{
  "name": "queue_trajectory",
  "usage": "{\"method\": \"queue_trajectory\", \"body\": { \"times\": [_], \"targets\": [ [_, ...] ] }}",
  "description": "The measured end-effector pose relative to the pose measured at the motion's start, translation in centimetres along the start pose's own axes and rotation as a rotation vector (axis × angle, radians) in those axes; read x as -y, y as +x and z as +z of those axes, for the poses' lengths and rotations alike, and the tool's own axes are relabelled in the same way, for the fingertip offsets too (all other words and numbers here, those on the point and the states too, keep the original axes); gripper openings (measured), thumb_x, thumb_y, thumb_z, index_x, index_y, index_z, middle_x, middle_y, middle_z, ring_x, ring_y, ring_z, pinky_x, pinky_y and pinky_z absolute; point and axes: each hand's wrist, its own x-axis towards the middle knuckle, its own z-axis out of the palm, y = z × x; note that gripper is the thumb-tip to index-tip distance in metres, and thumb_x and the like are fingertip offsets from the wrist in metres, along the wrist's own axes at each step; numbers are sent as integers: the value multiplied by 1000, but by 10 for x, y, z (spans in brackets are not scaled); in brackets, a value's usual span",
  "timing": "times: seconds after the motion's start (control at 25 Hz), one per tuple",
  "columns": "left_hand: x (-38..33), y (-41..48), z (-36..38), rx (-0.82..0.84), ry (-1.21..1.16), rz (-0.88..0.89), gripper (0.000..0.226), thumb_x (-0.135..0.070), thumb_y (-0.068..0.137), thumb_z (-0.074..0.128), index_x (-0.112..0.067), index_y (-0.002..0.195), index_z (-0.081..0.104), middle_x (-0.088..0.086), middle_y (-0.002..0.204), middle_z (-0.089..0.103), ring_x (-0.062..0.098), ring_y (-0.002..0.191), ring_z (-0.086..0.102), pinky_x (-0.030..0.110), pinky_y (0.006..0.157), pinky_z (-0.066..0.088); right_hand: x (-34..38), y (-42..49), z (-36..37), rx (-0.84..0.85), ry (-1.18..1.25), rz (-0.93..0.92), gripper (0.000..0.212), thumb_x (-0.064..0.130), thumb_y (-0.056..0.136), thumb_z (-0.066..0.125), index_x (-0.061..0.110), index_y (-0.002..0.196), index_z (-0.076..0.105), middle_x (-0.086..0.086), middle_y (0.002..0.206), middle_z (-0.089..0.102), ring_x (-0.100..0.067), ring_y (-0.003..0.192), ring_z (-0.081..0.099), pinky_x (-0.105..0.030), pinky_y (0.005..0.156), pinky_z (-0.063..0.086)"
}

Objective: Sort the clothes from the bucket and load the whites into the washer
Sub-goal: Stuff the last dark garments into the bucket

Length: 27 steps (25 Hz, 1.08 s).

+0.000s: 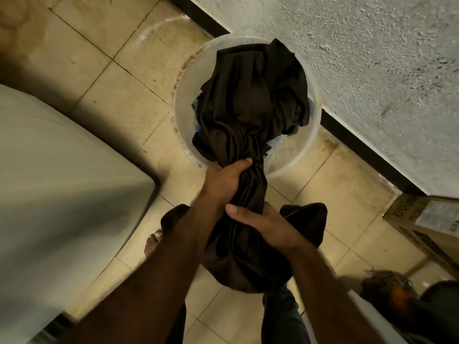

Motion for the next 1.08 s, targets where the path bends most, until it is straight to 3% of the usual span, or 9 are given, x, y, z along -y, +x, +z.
{"method": "queue_trajectory", "body": {
  "times": [0.16, 0.28, 0.36, 0.48, 0.64, 0.76, 0.88, 0.96, 1.08],
  "targets": [
    [5, 5, -12, 102, 104, 69, 39, -36, 89, 74, -13, 120, 72, 4, 117, 75, 15, 105, 72, 27, 88, 58, 11, -5, -4, -118, -152, -27, 26, 7, 83, 79, 3, 109, 77, -16, 108, 78, -30, 100, 75, -34, 85, 61],
    [10, -5, -45, 574, -19, -290, 70, -71, 82, 63, -22, 131, 67, 6, 135, 66, 23, 124, 64, 38, 102, 52, 33, -10, -13, -128, -35, -41, 30, 6, 83, 77, 4, 112, 76, -18, 109, 77, -32, 96, 76, -33, 76, 62],
    [25, -20, -63, 672, 42, -436, 62, -73, 81, 61, -24, 117, 75, 7, 133, 67, 15, 113, 70, 25, 87, 58, 56, -7, -20, -153, -11, -36, 39, 15, 82, 78, 6, 120, 73, -17, 113, 76, -33, 100, 75, -39, 88, 61],
    [43, -42, -66, 549, 110, -296, 16, -32, 96, 61, -23, 104, 70, 15, 137, 63, -3, 81, 73, 13, 66, 56, 91, 14, -22, -158, 133, -25, 41, 20, 86, 76, 7, 124, 70, -14, 109, 77, -29, 92, 76, -40, 83, 63],
    [36, -56, -29, 563, -89, -195, 45, -34, 78, 82, -24, 120, 71, 7, 113, 75, 22, 96, 75, 26, 67, 58, 106, 46, -5, -383, -2, -126, 55, 29, 79, 85, 9, 127, 68, -8, 115, 75, -26, 101, 73, -36, 91, 60],
    [27, -49, -10, 394, -180, -171, 44, -15, 80, 73, -9, 124, 68, 22, 118, 72, 41, 107, 69, 38, 82, 59, 103, 49, -8, -643, -216, -315, 29, 45, 77, 85, 25, 93, 72, 11, 86, 72, -7, 78, 69, -17, 62, 55],
    [7, -41, -10, 283, -239, -186, 47, -14, 79, 69, -5, 125, 68, 25, 119, 70, 42, 101, 69, 42, 84, 54, 84, 26, -22, -819, -496, -525, 36, 59, 86, 69, 24, 81, 73, 10, 74, 72, -6, 74, 70, -29, 67, 58],
    [-10, -31, -10, 258, -290, -169, 48, -23, 81, 66, -6, 126, 68, 18, 116, 72, 32, 92, 71, 34, 73, 56, 62, 7, -21, -912, -604, -640, 35, 61, 90, 61, 28, 95, 74, 13, 86, 72, -3, 83, 70, -37, 76, 62],
    [-28, -6, 1, 194, -382, -142, 39, -33, 95, 57, -12, 126, 67, 13, 119, 74, 31, 106, 71, 37, 78, 59, 25, -5, -13, -1000, -719, -720, 41, 48, 95, 59, 24, 129, 61, 4, 128, 61, -10, 113, 62, -33, 89, 60]
  ]
}}
